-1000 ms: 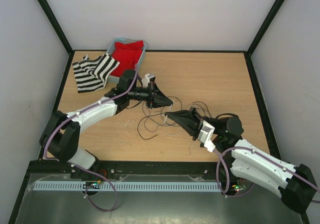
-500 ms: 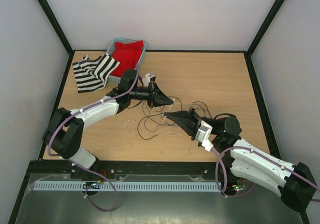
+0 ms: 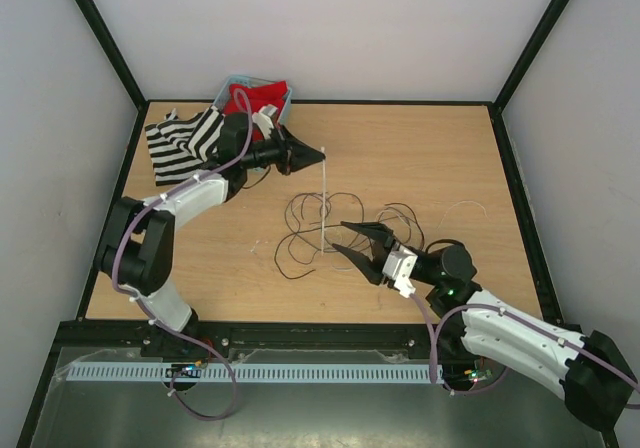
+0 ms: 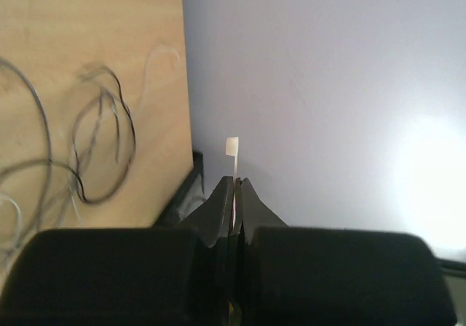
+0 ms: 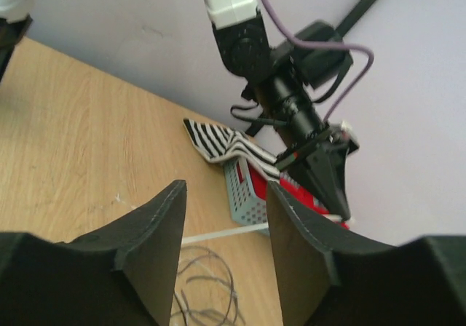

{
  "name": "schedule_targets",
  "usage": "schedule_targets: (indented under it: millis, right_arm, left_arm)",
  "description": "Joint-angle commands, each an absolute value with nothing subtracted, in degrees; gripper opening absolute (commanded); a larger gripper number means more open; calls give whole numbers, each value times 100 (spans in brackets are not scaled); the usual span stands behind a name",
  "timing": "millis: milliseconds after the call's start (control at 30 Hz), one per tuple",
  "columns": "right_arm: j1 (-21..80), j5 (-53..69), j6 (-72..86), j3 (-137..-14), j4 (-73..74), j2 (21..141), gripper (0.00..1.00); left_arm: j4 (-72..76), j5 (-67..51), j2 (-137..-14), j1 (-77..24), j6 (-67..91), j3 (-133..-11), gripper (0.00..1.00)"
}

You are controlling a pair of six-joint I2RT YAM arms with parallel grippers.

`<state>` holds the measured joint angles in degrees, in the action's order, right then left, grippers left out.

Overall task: Zip-tie the wires
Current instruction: Adjust the ribbon.

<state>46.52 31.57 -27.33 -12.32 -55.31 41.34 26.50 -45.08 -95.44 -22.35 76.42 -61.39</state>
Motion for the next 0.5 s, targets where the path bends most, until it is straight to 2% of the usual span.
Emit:
schedule_targets:
  millis: [0,167,300,467]
  right_arm:
    - [4677,2439,-2637,-1202,-4860,3667,60]
    - [4678,1764,-2207,-1347,-4536,3130,63]
    - [4678,1775,-1967,-1490,-4174,2872,63]
    - [4676,1704,-1828,-1204,-4076,2369,63]
  left_arm:
    - [3177,-4085,-9834,-2198,6678,-6689,0]
    - [3728,-3976,-10510,-2180,5962,-6963,0]
    - [5051,-3916,-11212,-2180,5336,-7213,0]
    - [5811,-4255,-12197,-2180,5258,-7886,0]
